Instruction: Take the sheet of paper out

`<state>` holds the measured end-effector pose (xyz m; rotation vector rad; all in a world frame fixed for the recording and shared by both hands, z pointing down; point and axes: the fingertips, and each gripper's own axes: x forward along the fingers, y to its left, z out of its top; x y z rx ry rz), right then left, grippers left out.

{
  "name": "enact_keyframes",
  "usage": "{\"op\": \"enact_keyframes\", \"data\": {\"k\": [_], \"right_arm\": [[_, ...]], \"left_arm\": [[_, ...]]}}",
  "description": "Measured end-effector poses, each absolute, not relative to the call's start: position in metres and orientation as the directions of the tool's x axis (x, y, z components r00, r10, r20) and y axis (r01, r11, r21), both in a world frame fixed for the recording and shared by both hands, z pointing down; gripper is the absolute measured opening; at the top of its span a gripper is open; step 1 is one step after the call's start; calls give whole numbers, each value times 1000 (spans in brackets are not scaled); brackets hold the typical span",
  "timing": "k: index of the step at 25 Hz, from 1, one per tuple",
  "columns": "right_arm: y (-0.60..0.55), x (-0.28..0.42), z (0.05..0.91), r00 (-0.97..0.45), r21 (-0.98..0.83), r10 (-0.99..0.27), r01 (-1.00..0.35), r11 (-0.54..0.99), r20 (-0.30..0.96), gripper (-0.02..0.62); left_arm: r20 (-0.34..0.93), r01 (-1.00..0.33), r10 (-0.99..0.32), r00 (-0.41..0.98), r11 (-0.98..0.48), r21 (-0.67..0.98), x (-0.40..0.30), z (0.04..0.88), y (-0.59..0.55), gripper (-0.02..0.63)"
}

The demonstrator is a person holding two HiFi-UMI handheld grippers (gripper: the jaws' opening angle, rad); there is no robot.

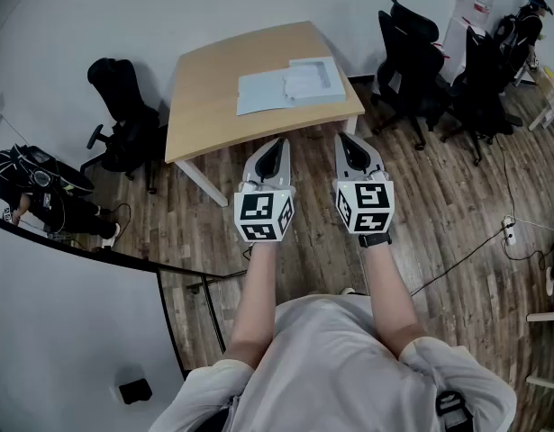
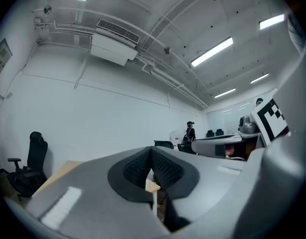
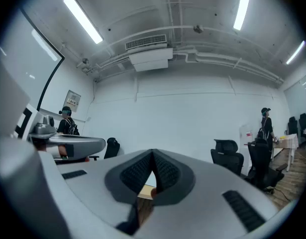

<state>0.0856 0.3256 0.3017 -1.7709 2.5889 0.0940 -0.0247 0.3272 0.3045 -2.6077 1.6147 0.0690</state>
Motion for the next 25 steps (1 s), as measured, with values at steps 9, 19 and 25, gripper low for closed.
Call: {"op": "enact_keyframes", "data": {"k": [9,19,25], "right_arm": [[334,55,310,-360,33,-932,-933,359,-34,11],[310,20,331,-410,-22,-912,-912,411,-28,12],[253,12,343,-417,-40,-908,-908,418,-30,12]], "left_arm": [[-74,-884,-881,467,-468,-3,-52,322,338,9],[-39,-899,-900,433,-435,57,-90,352,316,9],[-34,-911,-911,410,-411,25,-101,358,261,9]]}}
